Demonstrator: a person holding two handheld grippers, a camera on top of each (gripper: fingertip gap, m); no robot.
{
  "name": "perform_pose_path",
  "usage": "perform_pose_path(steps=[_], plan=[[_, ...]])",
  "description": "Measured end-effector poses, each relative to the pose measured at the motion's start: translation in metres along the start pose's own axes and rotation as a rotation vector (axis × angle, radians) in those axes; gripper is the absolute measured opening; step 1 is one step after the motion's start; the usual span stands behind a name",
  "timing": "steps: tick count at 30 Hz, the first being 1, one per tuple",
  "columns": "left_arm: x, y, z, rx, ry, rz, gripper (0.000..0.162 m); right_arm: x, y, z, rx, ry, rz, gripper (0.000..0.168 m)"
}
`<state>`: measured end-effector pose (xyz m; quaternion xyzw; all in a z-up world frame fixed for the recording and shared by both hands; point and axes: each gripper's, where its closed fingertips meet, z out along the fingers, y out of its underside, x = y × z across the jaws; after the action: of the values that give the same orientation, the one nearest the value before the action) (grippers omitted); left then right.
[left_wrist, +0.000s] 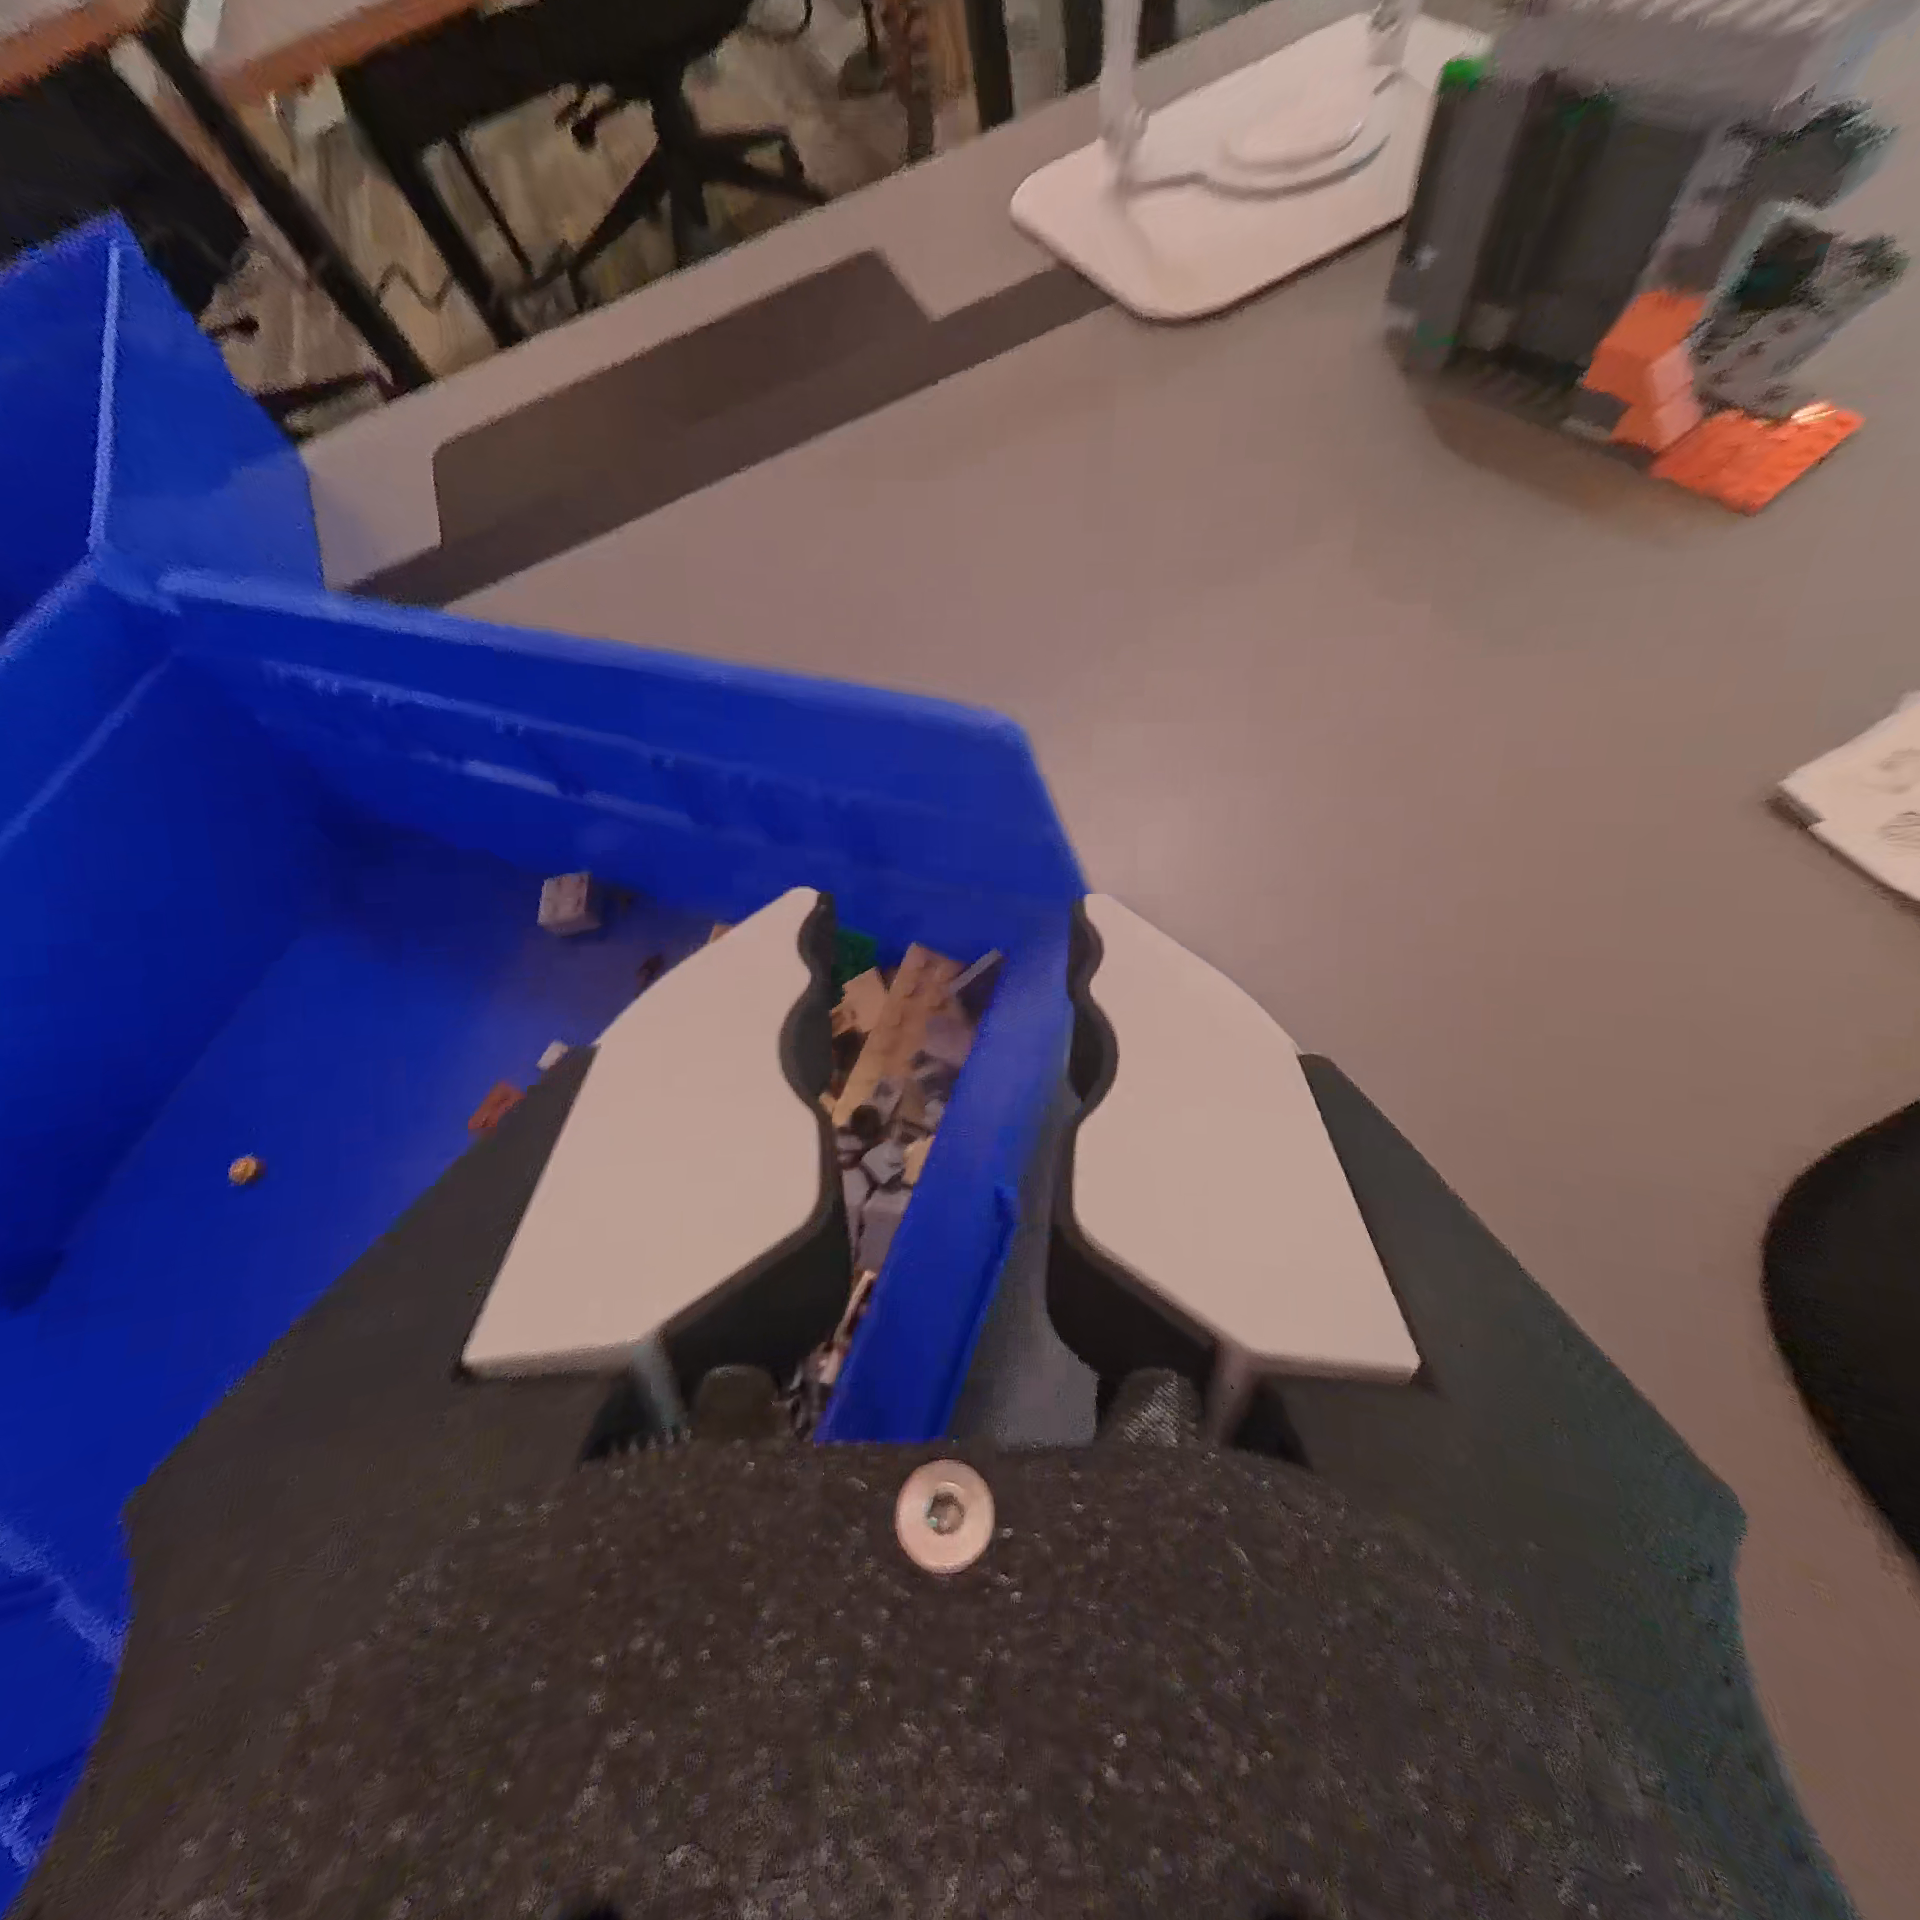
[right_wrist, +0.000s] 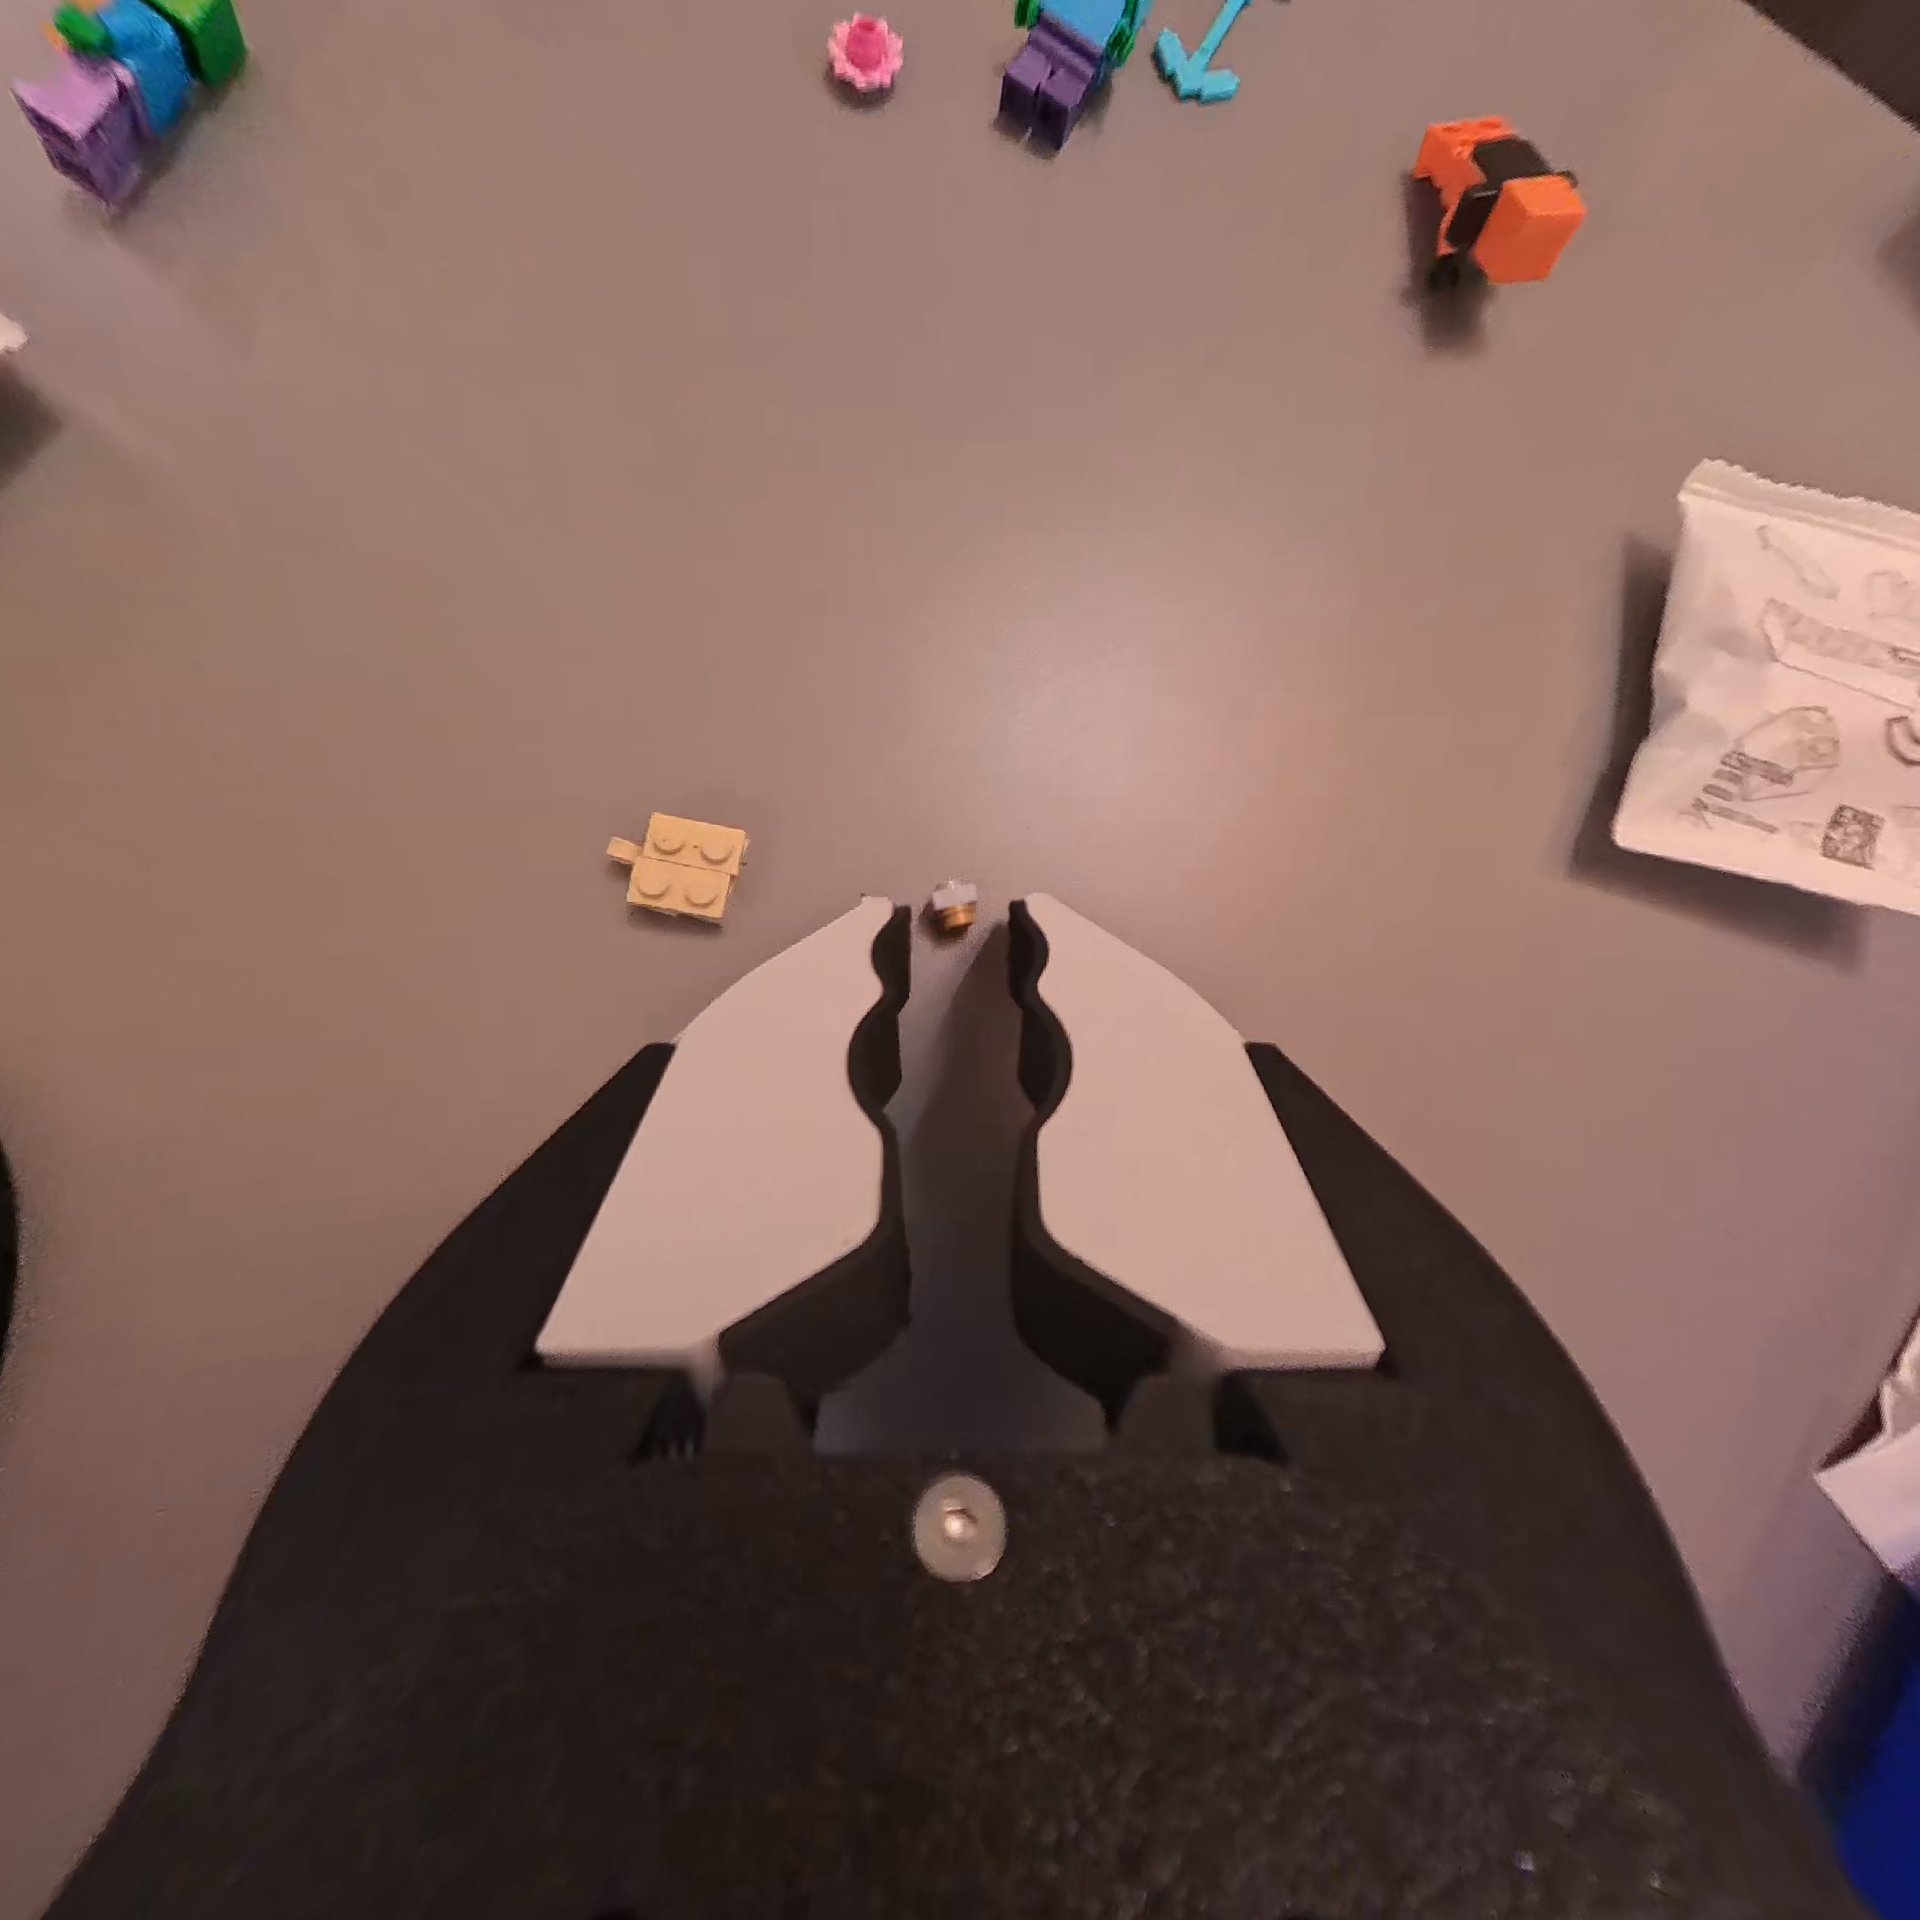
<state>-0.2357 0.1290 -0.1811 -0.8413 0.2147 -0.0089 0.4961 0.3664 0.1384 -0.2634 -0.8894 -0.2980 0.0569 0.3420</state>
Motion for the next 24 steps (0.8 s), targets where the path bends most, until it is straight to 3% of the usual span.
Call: perform_pose_path(steps=[4,7,15,24], plan=[[0.035,-0.021,-0.005,0.095,0.039,0.086,0.037,-0.001,-0.003,0.003,-0.016,-0.032,-0.015,0.009],[0.073,-0.036,-0.006,0.157,0.112,0.149,0.036,-0.017,-0.017,-0.004,0.071,-0.085,0.000,0.007],[0.207,-0.055,0.007,0.223,0.482,0.283,0.042,-0.136,-0.093,-0.047,0.433,-0.386,0.049,0.007],[0.299,-0.082,-0.010,0.379,0.627,0.459,0.033,-0.243,-0.137,-0.063,0.564,-0.649,0.065,0.008]])
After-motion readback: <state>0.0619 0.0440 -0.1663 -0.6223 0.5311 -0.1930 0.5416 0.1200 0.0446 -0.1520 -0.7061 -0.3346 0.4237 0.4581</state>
